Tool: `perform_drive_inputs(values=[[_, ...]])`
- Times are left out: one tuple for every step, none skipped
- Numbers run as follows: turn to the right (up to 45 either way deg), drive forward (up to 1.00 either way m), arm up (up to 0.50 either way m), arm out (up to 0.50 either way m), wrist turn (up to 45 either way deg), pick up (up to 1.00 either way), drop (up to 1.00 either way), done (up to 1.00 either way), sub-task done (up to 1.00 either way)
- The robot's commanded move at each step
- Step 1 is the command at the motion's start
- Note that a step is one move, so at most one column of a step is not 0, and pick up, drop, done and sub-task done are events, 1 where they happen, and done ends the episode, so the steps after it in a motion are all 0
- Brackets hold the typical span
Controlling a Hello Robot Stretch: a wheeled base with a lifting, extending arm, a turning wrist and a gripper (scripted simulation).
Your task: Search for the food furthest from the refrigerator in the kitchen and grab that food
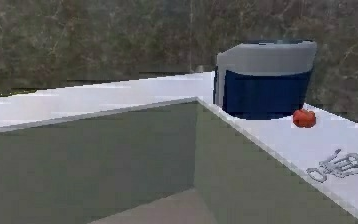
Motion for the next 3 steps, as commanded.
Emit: perform_drive_inputs(values=[[0.0,0.25,0.00,0.00,0.0,0.00,0.00,0.00,0.00],[-45.0,0.00,0.00,0.00,0.0,0.00,0.00,0.00,0.00],[45.0,0.00,0.00,0.00,0.0,0.00,0.00,0.00,0.00]])
